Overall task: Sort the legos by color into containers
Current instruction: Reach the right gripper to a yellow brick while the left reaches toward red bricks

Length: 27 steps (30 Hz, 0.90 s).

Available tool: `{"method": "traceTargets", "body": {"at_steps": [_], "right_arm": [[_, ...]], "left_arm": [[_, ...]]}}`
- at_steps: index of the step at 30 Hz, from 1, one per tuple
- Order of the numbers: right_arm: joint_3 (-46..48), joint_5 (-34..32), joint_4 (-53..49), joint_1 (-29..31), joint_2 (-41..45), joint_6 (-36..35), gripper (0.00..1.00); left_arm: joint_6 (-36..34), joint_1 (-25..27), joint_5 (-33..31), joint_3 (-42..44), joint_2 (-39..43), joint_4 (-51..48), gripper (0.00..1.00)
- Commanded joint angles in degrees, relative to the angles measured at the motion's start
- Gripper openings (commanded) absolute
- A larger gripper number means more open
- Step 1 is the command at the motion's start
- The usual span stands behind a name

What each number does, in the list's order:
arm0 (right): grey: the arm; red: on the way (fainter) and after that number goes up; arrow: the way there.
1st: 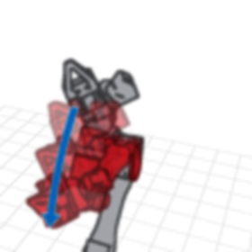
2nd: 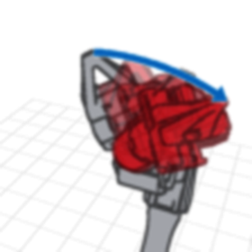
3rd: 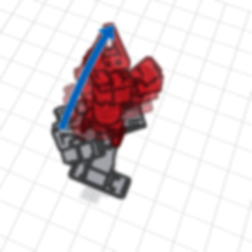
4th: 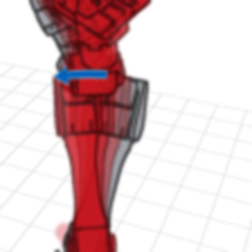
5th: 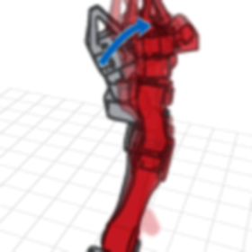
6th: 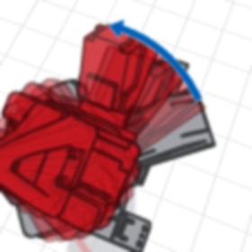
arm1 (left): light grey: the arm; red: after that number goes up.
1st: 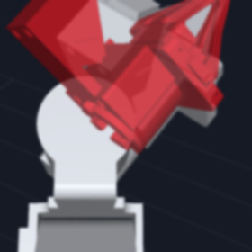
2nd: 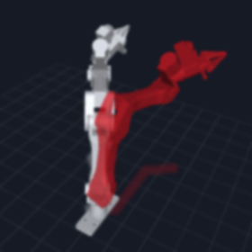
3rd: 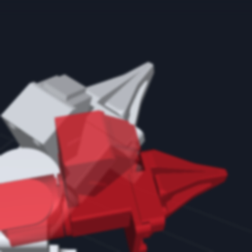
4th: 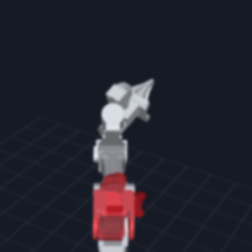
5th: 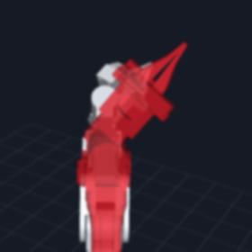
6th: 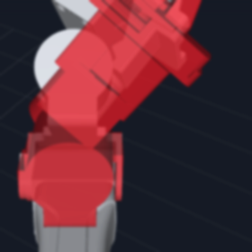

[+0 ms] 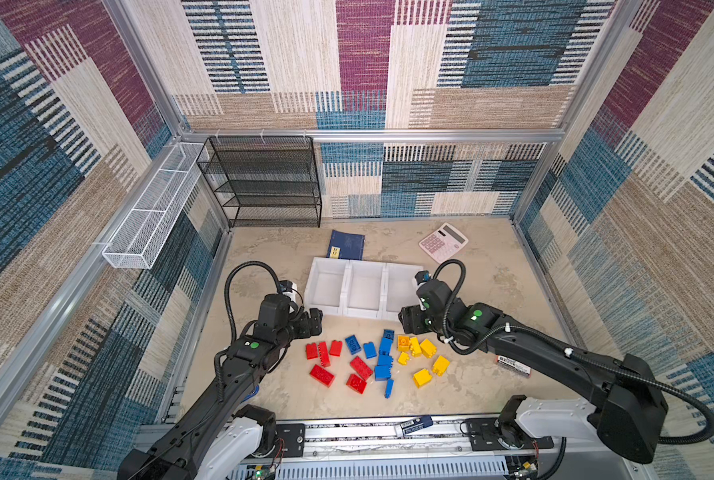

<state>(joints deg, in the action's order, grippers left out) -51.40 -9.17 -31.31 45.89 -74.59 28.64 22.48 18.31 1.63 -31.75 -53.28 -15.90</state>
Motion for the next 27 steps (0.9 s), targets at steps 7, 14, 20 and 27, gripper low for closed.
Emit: {"method": "traceTargets", "body": {"at_steps": [7, 14, 20, 27], "right_arm": [[-1.62, -1.49, -6.14, 1.88, -3.26, 5.85, 0.73], [-2.25, -1.81, -6.05, 4.11, -6.43, 8.28, 0.72], [-4.01, -1.11, -5.85, 5.26, -11.42, 7.83, 0.69], [-4.65, -0.46, -5.78, 5.35, -14.02, 7.57, 0.59]], "left_arm": [[3.75, 2.66, -1.16, 1.97, 0.3, -1.25, 0.95], [6.56, 2.85, 0.08, 2.11, -1.26, 0.86, 0.94], [7.05, 2.99, 0.23, 2.82, -1.79, 0.94, 0.93], [7.26, 3.14, -0.49, 3.53, -0.87, 1.13, 0.93]]}}
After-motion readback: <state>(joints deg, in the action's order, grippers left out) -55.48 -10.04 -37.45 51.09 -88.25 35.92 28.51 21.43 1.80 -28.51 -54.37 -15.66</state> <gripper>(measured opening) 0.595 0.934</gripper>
